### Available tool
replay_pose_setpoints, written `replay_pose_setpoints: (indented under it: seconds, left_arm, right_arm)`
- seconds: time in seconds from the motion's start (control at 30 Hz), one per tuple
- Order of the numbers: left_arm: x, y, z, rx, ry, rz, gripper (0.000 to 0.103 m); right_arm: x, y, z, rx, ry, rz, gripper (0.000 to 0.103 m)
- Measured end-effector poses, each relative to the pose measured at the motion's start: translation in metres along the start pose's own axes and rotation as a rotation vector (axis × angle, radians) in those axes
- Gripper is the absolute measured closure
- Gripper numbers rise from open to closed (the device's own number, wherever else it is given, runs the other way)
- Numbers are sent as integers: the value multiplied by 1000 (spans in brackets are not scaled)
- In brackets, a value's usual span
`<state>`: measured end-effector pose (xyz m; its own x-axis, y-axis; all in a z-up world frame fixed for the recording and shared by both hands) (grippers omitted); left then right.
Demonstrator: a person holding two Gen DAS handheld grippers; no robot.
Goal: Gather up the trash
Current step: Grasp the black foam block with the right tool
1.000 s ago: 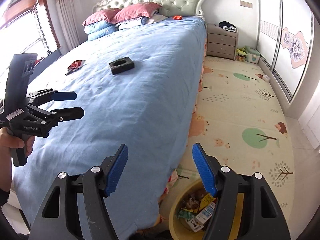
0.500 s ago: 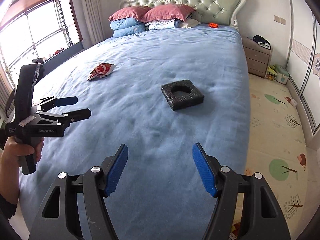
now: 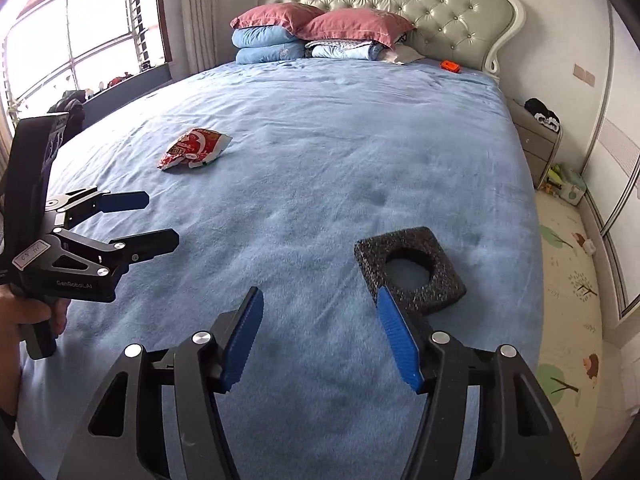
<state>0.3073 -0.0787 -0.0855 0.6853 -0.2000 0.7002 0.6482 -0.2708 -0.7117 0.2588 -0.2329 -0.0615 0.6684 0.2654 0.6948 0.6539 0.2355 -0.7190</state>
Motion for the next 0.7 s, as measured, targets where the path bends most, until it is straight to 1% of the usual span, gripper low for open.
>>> replay_pose_setpoints:
  seconds: [0.17,0.27,0.3,0.33,0.4,0.47,0.53,0.57,0.63,0.7]
  left_arm:
    - [7,10,13,10,-5,5,13]
    - [10,9,20,14,-8,-8,13]
    - [11,9,22,18,-6,-11,13]
    - [11,10,25,22,-4,-11,13]
    - [12,11,29,25,-9,-10,13]
    - [12,12,33,20,-22,-9,13]
    - [13,11,38,27,-33,-11,13]
    - [14,10,41,33,-36,-14,13]
    - [15,8,46,50,-39,-23,13]
    - [17,4,53,57,-50,-33,13]
  right_arm:
    - [14,28,-8,-71,-36,23,48]
    - [14,45,-15,-63,-17,51,49]
    - [12,50,-19,-72,-7,62,51]
    - [10,56,-23,-81,12,74,55]
    - [7,65,-28,-62,58,96,60]
    - [9,65,-29,-57,75,91,77]
    - [12,63,-26,-66,85,87,77]
    - [14,62,-24,-55,98,83,78]
    - [18,62,-16,-14,144,72,78]
    - [22,67,-6,45,196,86,78]
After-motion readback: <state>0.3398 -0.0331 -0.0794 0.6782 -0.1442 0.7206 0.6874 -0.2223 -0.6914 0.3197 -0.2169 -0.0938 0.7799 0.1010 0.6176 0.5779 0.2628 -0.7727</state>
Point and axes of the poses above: each gripper's, at about its wrist camera, not at the fingertips, and y roughly the way its jaws point, z to its left, x to its top, the point moved 6 cm from there along y, roughly the way its jaws point, and after that the axes turned 2 degrees about -x, right-handed, at the moved point
